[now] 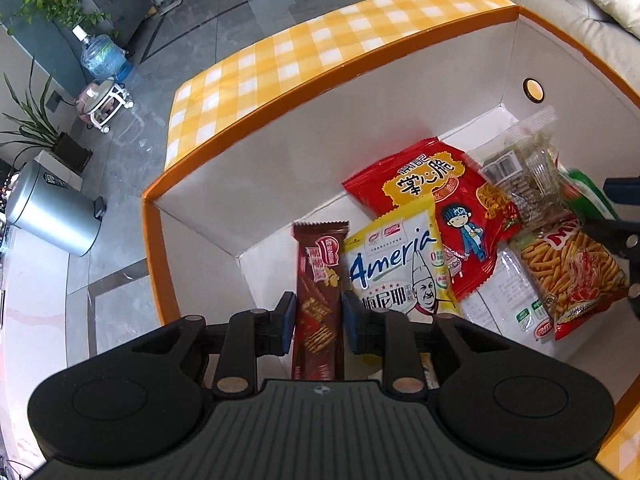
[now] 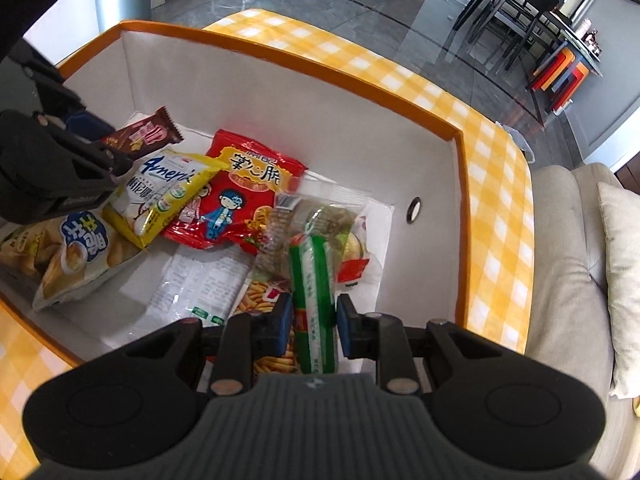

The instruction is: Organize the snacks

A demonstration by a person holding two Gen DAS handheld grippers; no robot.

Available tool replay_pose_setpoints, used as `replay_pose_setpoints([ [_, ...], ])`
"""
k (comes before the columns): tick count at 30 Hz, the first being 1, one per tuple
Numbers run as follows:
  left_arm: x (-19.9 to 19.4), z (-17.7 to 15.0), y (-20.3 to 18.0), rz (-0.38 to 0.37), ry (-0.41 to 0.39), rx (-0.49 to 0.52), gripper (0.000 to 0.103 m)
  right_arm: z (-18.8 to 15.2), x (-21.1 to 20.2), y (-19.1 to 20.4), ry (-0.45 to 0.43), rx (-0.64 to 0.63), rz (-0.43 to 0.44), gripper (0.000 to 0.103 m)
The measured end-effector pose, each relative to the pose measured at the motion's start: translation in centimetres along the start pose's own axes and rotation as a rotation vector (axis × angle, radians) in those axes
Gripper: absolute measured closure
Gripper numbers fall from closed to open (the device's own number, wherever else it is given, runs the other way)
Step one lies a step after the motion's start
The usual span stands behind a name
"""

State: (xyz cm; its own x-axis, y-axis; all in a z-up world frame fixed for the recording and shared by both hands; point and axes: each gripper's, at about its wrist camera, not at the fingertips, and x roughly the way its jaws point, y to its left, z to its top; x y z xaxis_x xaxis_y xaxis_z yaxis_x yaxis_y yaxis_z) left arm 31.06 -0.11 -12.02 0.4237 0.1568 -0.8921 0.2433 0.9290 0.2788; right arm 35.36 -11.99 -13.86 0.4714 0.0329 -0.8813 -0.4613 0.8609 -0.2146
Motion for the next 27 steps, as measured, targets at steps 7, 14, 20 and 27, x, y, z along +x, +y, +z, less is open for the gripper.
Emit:
replay_pose_setpoints([
  [7, -3.3, -0.9, -0.3, -0.007, -0.102, 0.017, 0.043, 0.3, -2.2, -0.3, -0.044, 0.000, -0.007, 0.055],
  [14, -9.7, -2.7, 1.6, -0.001, -0.298, -0.110, 0.031, -0.1, -7.1, -1.6, -0.151, 0.122, 0.033, 0.035],
  [20, -15.0, -5.1, 1.7, 0.051, -0.466, -0.154, 0.020, -1.7, -12.8, -1.8, -0.298, 0.234, 0.078, 0.022],
  [27, -18.9, -8.6, 1.1, 0.068, -0.566, -0.230, 0.015, -5.2, -19.3, -0.4, -0.477, 0.276, 0.092, 0.007],
])
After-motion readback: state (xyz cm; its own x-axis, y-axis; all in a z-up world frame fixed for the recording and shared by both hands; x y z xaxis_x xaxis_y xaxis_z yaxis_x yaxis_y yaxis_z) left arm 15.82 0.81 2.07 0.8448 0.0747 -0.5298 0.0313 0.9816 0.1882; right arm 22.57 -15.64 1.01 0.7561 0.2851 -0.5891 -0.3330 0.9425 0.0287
